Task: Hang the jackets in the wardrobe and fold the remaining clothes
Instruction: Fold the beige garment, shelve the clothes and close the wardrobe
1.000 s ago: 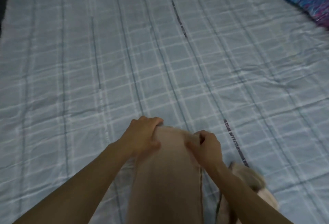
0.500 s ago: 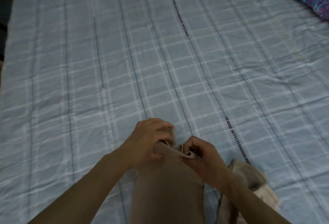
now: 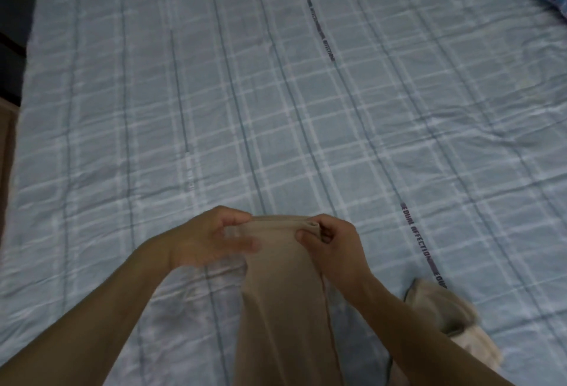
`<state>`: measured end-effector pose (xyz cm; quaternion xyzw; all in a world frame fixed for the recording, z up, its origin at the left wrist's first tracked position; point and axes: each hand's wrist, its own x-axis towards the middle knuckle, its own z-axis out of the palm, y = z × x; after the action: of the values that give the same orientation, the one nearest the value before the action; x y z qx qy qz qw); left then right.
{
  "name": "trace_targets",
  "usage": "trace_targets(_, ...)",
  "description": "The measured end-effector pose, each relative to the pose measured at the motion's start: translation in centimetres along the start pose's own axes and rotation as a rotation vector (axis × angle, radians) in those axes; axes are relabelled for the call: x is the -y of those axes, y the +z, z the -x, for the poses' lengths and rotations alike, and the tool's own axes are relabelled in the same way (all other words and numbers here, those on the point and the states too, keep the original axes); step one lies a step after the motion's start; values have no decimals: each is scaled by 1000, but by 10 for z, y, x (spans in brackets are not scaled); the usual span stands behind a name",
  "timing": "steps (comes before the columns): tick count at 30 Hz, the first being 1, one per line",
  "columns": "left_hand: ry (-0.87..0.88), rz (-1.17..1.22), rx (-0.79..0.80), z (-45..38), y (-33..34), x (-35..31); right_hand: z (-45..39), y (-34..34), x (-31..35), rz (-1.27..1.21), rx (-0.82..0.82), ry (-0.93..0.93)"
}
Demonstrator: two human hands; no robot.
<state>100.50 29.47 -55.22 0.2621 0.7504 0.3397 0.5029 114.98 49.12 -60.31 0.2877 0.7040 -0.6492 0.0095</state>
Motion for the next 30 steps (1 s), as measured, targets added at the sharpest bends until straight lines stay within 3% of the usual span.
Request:
trace_targets(2,4,-34,-25,0,-7,5,-6,7,0,64,-33,-7)
trace_targets(5,-25,-504,-185,-4,-11,17,-12,14,-7,333,-89,-21)
trace_targets(8,-15,-671,-310,-7,-8,25,-16,18,-9,475,-84,-9)
trace_targets(12,-12,-671,-365,-15,4,39,-24,22,-3,562,-4,60)
trace_targets(14,-43,-540,-370,-17,9,50,-28,23,0,631,65,90)
trace_targets(18,-85,-261,-211,-14,10,62,-26,22,0,604,254,23)
trace_targets(21,-88,-249,-150,-9,7,63,-18,20,-6,574,341,-106)
trace_targets(25,-198,-325,-167,-7,3,51,-22,18,-12,662,251,-120)
trace_targets(30,-201,-312,-242,-12,-3,31,-20,-7,-5,541,16,-116)
